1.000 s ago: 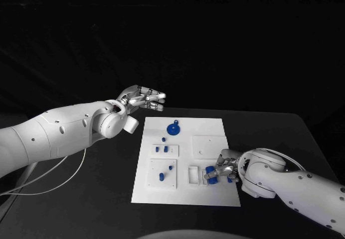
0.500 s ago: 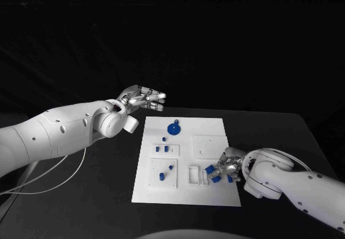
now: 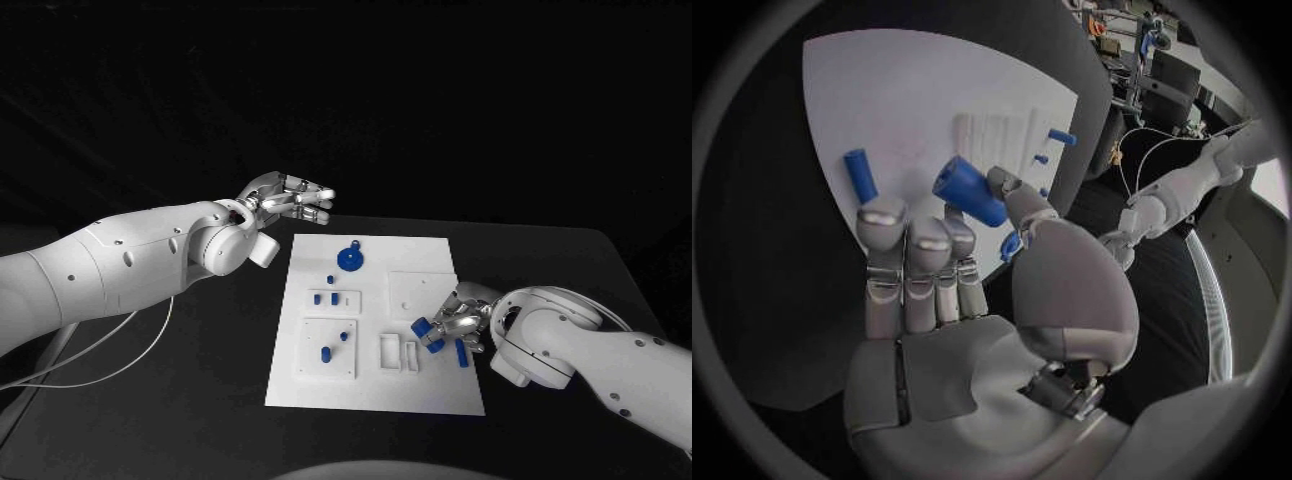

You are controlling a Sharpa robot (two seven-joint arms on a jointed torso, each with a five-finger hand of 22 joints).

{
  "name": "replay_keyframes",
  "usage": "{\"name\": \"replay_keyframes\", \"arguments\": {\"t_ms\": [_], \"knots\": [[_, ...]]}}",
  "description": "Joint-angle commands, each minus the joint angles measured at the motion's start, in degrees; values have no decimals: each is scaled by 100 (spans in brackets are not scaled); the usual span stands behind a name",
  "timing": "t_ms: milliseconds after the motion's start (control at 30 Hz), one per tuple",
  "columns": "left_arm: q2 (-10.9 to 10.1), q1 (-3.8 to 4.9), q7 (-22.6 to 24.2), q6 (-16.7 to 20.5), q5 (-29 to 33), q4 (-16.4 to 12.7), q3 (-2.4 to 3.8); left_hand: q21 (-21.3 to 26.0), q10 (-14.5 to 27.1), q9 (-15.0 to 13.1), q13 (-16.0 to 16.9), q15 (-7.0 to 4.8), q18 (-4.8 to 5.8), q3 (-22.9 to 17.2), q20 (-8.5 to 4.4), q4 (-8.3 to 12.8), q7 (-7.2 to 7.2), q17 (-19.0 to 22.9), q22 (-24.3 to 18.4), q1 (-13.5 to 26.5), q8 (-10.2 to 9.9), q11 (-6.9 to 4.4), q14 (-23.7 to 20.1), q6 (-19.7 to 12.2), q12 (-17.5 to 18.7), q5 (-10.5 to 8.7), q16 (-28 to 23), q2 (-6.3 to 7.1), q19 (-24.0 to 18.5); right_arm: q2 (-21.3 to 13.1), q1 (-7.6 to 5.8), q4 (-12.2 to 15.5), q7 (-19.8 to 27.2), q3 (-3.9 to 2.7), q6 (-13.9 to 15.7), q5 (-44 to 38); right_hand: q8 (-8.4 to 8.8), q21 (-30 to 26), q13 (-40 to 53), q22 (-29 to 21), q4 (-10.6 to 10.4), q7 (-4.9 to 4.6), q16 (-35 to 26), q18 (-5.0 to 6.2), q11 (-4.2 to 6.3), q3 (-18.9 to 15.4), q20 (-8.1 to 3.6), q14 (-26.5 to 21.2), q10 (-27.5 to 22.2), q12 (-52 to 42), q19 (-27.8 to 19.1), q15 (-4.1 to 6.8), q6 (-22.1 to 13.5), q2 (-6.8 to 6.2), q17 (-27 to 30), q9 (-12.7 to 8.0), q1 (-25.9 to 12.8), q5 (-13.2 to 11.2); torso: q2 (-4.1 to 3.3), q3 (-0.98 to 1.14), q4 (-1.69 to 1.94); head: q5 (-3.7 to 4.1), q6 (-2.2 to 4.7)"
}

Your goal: Assemble the parts on the task board

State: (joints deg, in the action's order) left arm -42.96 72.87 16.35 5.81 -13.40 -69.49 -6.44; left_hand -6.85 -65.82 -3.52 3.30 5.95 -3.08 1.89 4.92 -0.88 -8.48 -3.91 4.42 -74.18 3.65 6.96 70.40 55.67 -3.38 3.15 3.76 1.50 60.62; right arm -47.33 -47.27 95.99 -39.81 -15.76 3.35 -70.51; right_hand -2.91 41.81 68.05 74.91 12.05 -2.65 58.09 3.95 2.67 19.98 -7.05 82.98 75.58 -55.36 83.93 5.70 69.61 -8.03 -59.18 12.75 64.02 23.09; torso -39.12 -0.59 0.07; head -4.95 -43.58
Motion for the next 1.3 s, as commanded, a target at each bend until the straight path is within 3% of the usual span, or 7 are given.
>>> {"name": "replay_keyframes", "arguments": {"t_ms": [33,200,400,800,1100,1167,1300], "knots": [[18,4,-8,-89,-36,-7,2,-9,40,0,7,-2,62,-21,16,-12,-4,7,0,14,-9,11,-43,-28,-3,-38,-20,66,-22,25,-8,68,-182,-6,-47,169,-71,26,-9,485,-24,29,-16,-57,11,-52,-25,16,32,19,307,34,51,198,7,38,140,-43,-1,-2,0,-15,-10],[35,5,-28,-95,-44,1,0,-9,40,0,7,-2,62,-21,16,-12,-4,7,0,14,-9,11,-43,-28,-3,-38,-20,66,-22,107,-26,170,-188,34,-223,205,-71,21,-20,484,-144,44,-14,-64,12,-158,-21,19,35,25,305,28,45,214,3,25,110,-195,5,-9,-4,-1,-25],[56,5,-48,-109,-56,5,-3,-9,45,0,7,1,61,-26,18,-21,-5,7,1,14,-10,13,-51,-31,-2,-38,-21,77,-27,208,-105,177,-198,207,-421,56,-69,-13,-61,475,-620,81,-16,-76,15,-496,-27,24,79,56,303,43,70,231,1,6,58,-347,2,-12,0,15,-24],[84,5,-79,-147,-99,-1,-9,-12,74,3,7,11,53,-55,31,-54,-10,5,3,22,-12,22,-74,-78,-3,-35,-21,85,-45,484,-139,3,-219,444,-458,-264,-72,44,-98,489,-985,111,15,-97,38,-689,-26,31,132,116,311,31,135,235,-37,0,13,-477,-8,11,7,-16,-38],[87,5,-100,-160,-105,-3,-12,-13,76,2,8,12,52,-62,34,-70,-11,5,4,28,-11,24,-81,-75,-3,-35,-21,96,-50,606,-140,-132,-222,487,-411,-386,-73,75,-94,494,-1403,109,41,-95,34,-645,-20,33,149,119,312,24,139,225,-67,10,-180,-916,-8,6,-3,-34,-48],[89,5,-105,-163,-106,-3,-12,-14,79,3,8,14,51,-66,35,-78,-13,5,4,31,-12,25,-84,-81,-3,-35,-21,101,-52,622,-141,-151,-223,489,-414,-403,-75,69,-93,491,-1508,107,38,-94,32,-506,-19,31,152,119,310,23,144,162,-67,15,-225,-1130,-7,7,-1,-38,-48],[92,5,-119,-172,-109,-2,-13,-15,86,3,8,16,51,-72,36,-95,-15,5,4,39,-12,28,-88,-83,-3,-35,-21,106,-57,656,-141,-186,-223,495,-429,-424,-74,77,-94,493,-1752,98,37,-90,21,-400,-14,32,156,122,311,17,142,69,-69,37,-325,-1313,-6,7,-2,-42,-47]]}}
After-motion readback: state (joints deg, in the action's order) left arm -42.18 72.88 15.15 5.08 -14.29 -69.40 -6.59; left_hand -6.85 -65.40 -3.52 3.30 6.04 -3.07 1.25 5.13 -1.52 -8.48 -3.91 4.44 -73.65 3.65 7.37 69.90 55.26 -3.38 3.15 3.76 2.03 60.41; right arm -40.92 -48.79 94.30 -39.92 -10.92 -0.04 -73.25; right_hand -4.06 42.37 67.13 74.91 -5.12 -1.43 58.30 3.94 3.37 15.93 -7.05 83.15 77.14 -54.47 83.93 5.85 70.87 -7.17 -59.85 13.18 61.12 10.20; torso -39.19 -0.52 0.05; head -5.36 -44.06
